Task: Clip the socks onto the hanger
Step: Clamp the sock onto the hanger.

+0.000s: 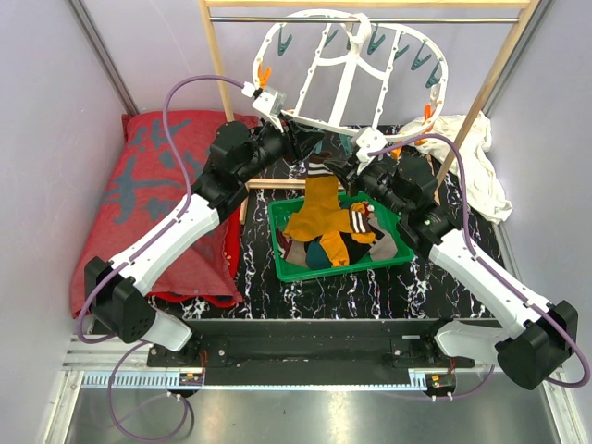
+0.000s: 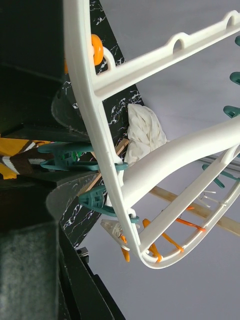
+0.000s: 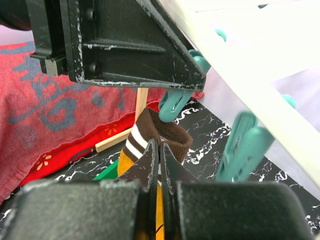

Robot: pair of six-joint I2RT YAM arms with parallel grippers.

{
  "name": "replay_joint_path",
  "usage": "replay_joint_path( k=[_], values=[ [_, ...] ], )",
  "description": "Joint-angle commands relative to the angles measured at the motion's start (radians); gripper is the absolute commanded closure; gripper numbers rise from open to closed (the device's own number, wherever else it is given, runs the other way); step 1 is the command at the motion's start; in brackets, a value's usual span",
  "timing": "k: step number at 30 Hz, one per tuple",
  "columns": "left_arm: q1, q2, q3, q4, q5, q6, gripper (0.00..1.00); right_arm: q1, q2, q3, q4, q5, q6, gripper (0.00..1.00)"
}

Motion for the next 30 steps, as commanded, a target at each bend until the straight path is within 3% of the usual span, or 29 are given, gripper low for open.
replay_joint_path(
  k=[1,30],
  values=[
    [-0.003,-0.033,-0.011,0.016,0.051,0.005,1.0,0.007,-0.01,0.039,0.068,0.027,-0.021,1.0],
    [-0.002,-0.031,0.009,-0.042,0.016,0.025,1.0,0.007,-0.016,0.045,0.063,0.048,-0.026,1.0]
  ],
)
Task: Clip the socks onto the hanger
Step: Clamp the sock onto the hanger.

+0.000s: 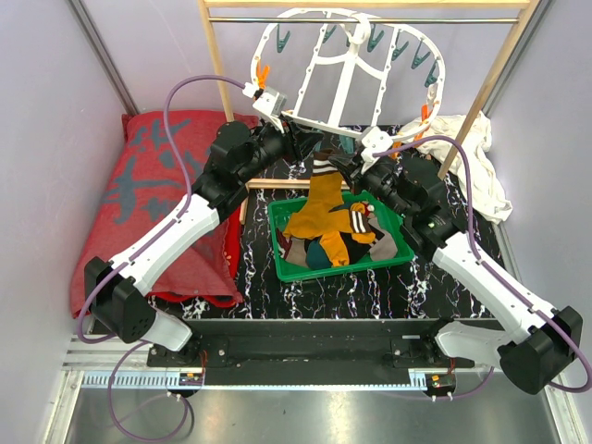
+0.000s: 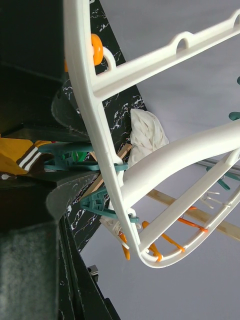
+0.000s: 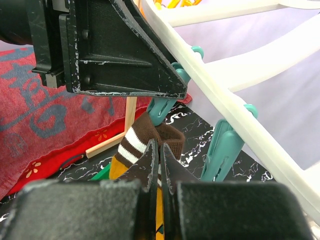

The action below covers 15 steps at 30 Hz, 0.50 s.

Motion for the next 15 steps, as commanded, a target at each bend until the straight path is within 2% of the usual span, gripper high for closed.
replay_joint_path(
  k=[1,15],
  values=[
    [-0.002,-0.031,0.011,-0.027,0.03,-0.001,1.0,0.007,0.016,0.047,0.057,0.004,-0.01,1.0],
    [-0.002,-0.034,0.035,-0.055,0.018,-0.11,1.0,0.007,0.03,0.059,0.121,0.025,0.001,1.0]
  ],
)
